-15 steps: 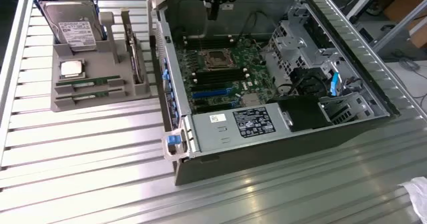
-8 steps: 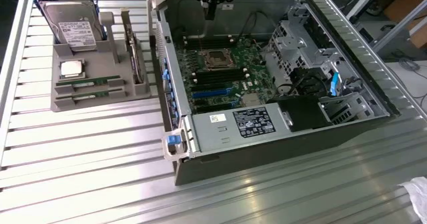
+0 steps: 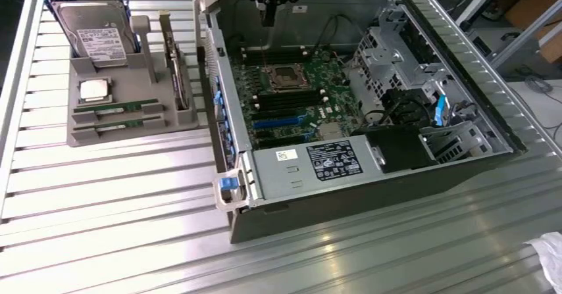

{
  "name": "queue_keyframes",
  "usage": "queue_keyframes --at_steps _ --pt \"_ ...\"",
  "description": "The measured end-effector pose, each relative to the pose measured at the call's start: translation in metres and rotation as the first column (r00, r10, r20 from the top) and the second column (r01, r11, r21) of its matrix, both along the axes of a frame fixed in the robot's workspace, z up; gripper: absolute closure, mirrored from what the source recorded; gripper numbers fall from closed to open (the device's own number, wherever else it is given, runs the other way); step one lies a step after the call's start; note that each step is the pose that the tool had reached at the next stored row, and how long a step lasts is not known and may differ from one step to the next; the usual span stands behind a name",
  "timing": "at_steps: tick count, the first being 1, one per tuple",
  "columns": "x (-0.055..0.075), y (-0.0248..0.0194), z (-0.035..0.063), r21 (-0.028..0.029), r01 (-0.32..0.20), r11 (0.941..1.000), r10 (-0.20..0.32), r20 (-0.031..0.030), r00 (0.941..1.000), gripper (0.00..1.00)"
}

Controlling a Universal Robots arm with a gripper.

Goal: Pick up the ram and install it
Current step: 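Reach for the ram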

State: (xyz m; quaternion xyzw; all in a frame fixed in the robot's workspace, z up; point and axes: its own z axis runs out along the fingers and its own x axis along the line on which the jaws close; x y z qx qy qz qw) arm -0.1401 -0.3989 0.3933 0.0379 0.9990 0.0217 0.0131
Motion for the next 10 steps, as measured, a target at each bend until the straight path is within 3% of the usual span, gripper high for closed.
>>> queue_keyframes --at_steps 8,10 --pt "-0.011 0.0 0.0 0.0 0.0 1.0 0.0 0.0 1.0 0.89" --pt "-0.02 0.0 0.0 0.0 0.0 1.0 0.0 0.0 1.0 0.89"
